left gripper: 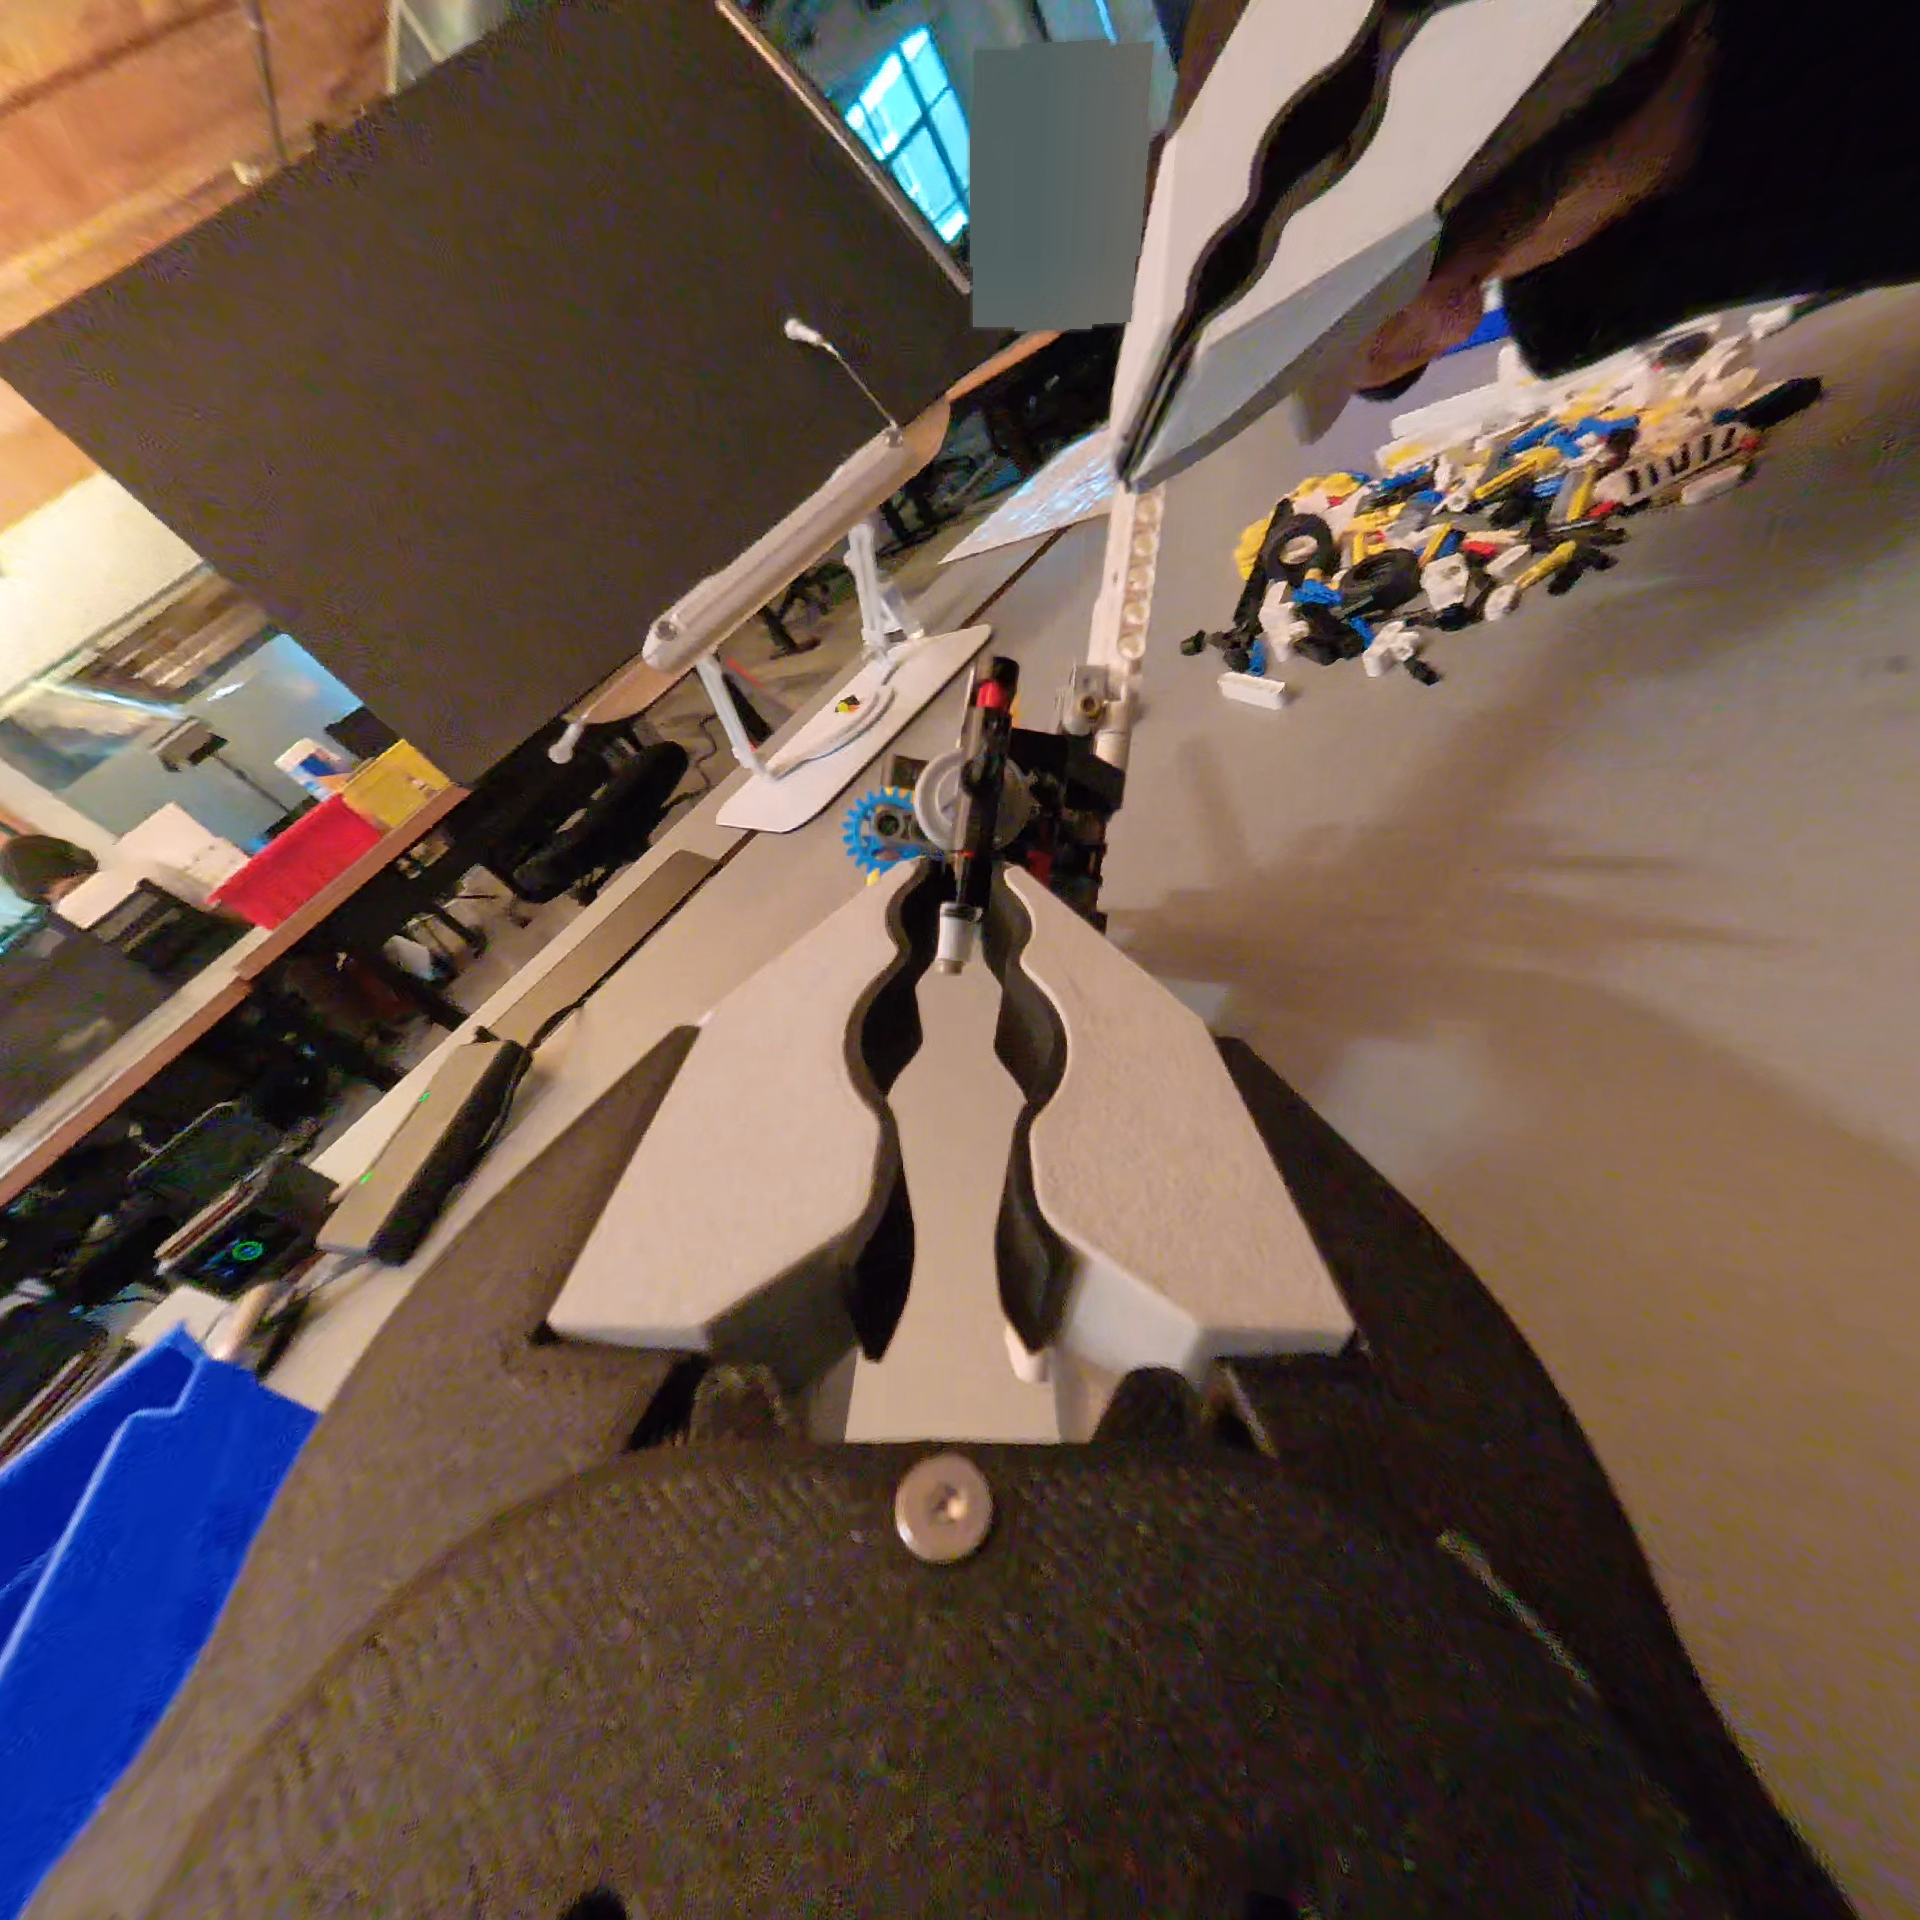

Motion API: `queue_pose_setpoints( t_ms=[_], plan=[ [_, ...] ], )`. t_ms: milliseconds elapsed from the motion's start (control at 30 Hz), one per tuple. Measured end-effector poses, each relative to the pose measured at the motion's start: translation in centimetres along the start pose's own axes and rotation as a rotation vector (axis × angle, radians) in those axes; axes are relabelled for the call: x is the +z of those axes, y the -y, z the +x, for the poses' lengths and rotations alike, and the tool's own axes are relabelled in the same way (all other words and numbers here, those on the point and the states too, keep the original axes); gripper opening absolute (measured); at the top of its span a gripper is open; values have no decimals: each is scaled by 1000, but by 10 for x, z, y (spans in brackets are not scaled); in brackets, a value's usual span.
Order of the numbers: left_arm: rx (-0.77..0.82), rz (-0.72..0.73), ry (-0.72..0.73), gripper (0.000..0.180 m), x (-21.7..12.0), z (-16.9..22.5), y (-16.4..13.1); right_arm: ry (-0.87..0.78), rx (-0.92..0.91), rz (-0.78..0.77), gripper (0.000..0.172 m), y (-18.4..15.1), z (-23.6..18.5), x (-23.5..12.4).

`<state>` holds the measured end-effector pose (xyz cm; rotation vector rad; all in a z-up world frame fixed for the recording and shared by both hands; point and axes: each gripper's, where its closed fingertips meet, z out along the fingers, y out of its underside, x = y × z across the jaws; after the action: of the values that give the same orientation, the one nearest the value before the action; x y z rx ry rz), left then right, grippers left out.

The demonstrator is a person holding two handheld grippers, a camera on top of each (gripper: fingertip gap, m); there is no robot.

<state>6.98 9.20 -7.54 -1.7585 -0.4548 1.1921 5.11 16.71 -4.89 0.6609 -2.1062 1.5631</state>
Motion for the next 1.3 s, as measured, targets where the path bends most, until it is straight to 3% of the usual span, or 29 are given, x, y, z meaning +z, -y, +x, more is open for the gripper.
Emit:
queue_pose_setpoints(
  t_ms=[167, 367, 500, 600, 900, 1067, 1300],
  plan=[
    [175, -60, -20, 8, 0, 13, -1, -39, -87, 33, 21, 8, -8, 1],
    [329, -75, -48, 9, 8, 29, 6, 82, -170, -73, 26, 0, -27, 17],
    [345, -56, -80, 8, 11, 33, 11, 153, -218, -123, 25, -4, -37, 26],
    [349, -51, -91, 9, 12, 34, 12, 177, -251, -142, 7, -5, -38, 29],
    [253, -149, -93, 10, 21, 32, -16, 232, -180, -243, 9, -25, -36, 43],
    [181, -142, -81, 9, 19, 27, -13, 227, -196, -287, 8, -22, -31, 47],
    [211, -138, -63, 9, 16, 29, -10, 212, -220, -288, 7, -19, -33, 44]
  ],
)
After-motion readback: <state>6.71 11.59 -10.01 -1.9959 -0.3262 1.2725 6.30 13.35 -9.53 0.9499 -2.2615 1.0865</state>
